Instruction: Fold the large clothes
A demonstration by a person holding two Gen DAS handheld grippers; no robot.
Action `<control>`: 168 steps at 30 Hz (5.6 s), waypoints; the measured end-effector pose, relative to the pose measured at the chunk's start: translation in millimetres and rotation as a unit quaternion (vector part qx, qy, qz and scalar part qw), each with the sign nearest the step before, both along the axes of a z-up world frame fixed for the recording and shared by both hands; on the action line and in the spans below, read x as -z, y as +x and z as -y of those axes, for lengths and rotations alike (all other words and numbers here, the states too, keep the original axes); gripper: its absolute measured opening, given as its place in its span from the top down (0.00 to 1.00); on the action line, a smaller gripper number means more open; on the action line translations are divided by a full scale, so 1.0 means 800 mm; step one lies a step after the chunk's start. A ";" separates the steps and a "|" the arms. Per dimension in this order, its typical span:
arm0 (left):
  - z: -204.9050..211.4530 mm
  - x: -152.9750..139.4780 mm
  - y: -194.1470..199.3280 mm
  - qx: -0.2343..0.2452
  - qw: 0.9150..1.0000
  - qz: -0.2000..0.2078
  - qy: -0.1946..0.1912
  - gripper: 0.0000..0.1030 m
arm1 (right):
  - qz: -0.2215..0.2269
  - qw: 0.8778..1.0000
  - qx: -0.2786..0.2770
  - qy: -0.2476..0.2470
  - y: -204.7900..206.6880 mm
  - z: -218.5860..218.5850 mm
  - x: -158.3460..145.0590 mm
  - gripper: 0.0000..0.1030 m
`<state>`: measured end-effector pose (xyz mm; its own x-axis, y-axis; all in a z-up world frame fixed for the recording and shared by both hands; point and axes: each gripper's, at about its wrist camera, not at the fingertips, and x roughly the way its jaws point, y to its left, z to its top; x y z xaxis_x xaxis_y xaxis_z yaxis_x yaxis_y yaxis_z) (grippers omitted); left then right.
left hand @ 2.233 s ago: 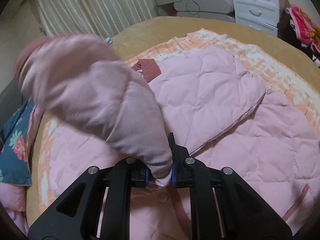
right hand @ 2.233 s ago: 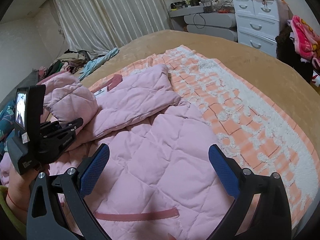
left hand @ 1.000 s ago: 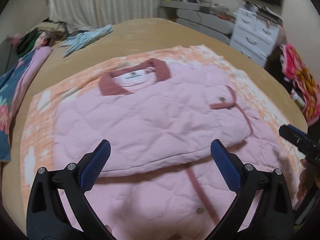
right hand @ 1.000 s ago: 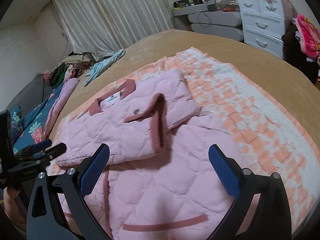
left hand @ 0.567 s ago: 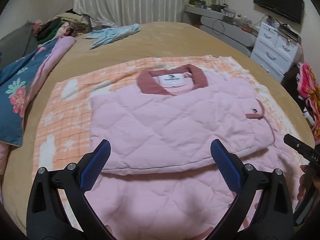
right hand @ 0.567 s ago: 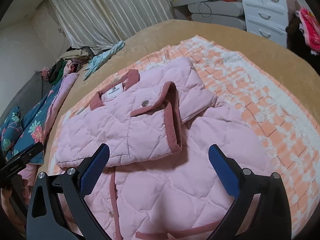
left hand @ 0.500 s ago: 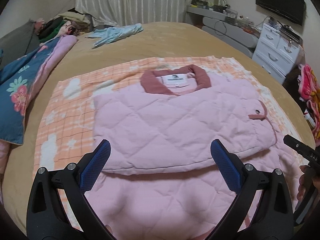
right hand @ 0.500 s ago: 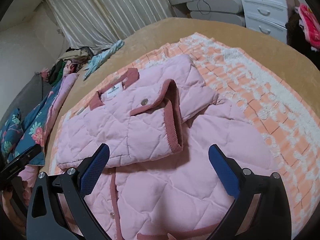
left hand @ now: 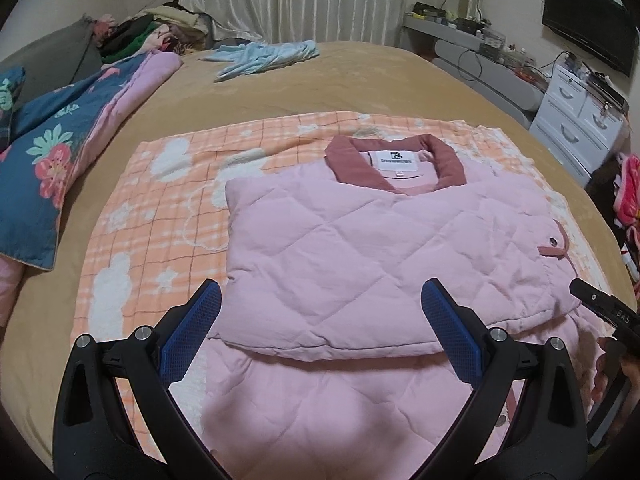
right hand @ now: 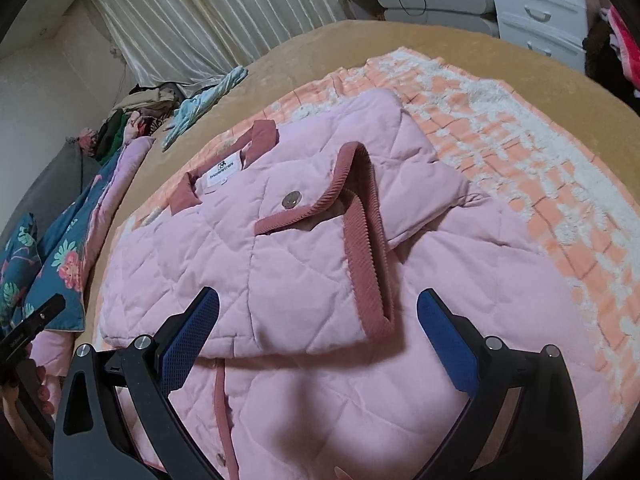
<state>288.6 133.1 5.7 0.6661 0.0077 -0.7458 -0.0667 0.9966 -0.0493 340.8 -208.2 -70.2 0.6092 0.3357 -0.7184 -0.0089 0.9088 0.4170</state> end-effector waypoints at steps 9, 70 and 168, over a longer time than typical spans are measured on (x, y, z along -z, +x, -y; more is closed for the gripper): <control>0.001 0.007 0.004 0.010 1.000 0.000 0.014 0.09 | -0.026 0.999 -0.015 0.041 0.026 0.005 0.029 0.41; 0.049 0.113 0.093 0.025 0.997 -0.075 -0.014 0.08 | 0.075 0.965 -0.171 -0.183 0.081 -0.082 -0.051 0.25; 0.100 -0.069 -0.221 0.007 0.996 0.083 -0.014 0.08 | 0.216 0.956 -0.134 -0.144 -0.245 0.009 -0.196 0.04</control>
<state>112.2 52.9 61.2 0.7797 -0.0220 -0.6257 -0.0414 0.9954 -0.0866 145.0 -215.2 86.8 0.7902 0.3474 -0.5048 -0.3727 0.9264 0.0542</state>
